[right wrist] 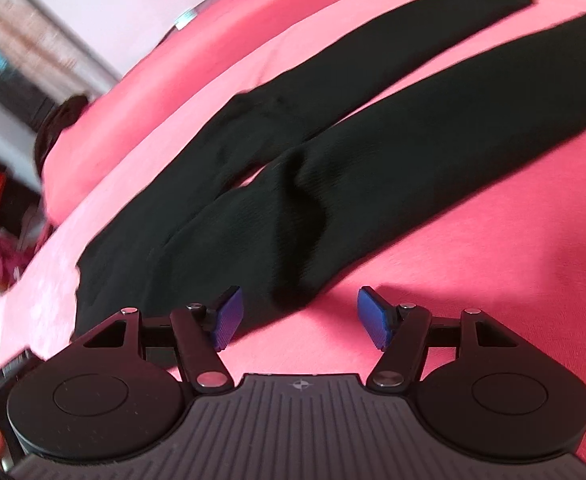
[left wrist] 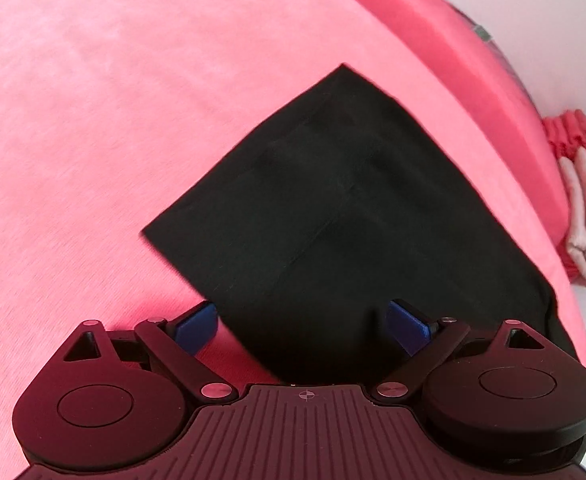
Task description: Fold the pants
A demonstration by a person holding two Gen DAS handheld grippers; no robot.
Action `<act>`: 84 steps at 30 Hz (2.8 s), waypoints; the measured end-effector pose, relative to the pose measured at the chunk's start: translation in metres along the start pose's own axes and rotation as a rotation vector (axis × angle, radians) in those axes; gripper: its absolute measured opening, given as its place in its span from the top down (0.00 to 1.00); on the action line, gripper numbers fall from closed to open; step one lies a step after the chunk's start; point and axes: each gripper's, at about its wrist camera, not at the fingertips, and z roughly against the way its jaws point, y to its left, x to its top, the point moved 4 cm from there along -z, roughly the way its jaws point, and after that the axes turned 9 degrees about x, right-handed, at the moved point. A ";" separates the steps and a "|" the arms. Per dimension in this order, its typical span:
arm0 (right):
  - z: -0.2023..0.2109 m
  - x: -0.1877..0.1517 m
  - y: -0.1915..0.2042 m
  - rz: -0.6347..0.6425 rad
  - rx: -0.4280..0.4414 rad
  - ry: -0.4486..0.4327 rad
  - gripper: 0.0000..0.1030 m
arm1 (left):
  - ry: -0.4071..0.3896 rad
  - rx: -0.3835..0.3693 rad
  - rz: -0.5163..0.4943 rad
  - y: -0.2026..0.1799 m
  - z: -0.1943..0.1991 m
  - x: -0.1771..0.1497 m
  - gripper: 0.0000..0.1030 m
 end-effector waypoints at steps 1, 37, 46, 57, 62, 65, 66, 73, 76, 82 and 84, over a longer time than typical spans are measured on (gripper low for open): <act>0.002 0.002 -0.004 -0.023 -0.007 -0.016 0.33 | 0.000 0.019 -0.018 -0.002 -0.001 0.001 0.00; 0.083 0.103 -0.145 -0.175 -0.348 -0.360 0.46 | -0.031 0.311 -0.003 0.000 0.015 -0.001 0.26; 0.057 0.133 -0.169 -0.079 -0.413 -0.371 0.55 | 0.003 0.361 -0.037 -0.014 0.009 0.008 0.26; 0.087 0.119 -0.194 -0.049 -0.500 -0.356 0.93 | 0.004 0.353 -0.032 -0.013 0.006 0.009 0.27; 0.098 0.120 -0.195 -0.083 -0.527 -0.426 0.93 | 0.004 0.340 -0.032 -0.011 0.006 0.011 0.26; 0.093 0.118 -0.201 -0.082 -0.565 -0.392 0.93 | 0.008 0.324 -0.018 -0.005 0.004 0.010 0.26; 0.090 0.120 -0.200 -0.078 -0.576 -0.381 0.92 | 0.009 0.320 -0.016 -0.004 0.005 0.011 0.25; 0.114 0.130 -0.179 -0.020 -0.645 -0.576 0.29 | -0.033 0.384 -0.104 -0.004 0.031 0.018 0.00; 0.104 0.140 -0.171 -0.016 -0.545 -0.554 0.29 | -0.076 0.425 -0.156 -0.007 0.044 0.023 0.00; 0.044 0.160 -0.153 -0.093 -0.287 -0.440 0.29 | -0.120 0.419 -0.248 -0.047 0.038 0.035 0.00; 0.026 0.167 -0.148 -0.131 -0.223 -0.404 0.30 | -0.113 0.386 -0.292 -0.072 0.027 0.036 0.00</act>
